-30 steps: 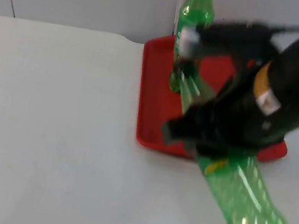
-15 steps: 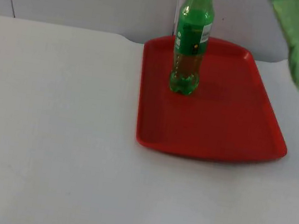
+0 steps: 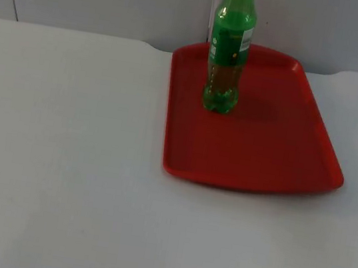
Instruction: Place the bottle upright on the tray.
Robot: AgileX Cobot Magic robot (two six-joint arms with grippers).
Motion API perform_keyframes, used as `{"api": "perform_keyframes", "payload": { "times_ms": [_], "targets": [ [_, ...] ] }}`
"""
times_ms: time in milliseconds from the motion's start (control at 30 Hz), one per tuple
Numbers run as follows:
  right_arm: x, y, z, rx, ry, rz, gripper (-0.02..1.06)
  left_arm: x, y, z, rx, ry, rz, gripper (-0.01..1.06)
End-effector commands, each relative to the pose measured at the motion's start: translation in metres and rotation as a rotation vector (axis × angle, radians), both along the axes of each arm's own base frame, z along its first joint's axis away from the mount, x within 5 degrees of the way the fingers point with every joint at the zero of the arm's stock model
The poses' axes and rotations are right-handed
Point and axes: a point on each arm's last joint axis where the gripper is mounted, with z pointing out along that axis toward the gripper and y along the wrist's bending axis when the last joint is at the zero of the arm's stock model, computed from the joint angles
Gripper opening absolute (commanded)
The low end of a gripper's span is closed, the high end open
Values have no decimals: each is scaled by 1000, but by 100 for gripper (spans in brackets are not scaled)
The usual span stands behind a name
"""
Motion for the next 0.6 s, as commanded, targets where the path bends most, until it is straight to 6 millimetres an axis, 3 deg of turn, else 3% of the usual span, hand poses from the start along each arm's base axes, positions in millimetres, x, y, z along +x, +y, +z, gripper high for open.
{"api": "perform_keyframes", "payload": {
  "times_ms": [0, 300, 567],
  "targets": [
    [1, -9, -1, 11, -17, -71, 0, 0, 0, -1, 0, -2, 2, 102],
    [1, -10, 0, -61, -38, -84, 0, 0, 0, -1, 0, -2, 2, 102],
    [-21, 33, 15, -193, -93, 461, 0, 0, 0, -1, 0, -2, 2, 102]
  ]
}}
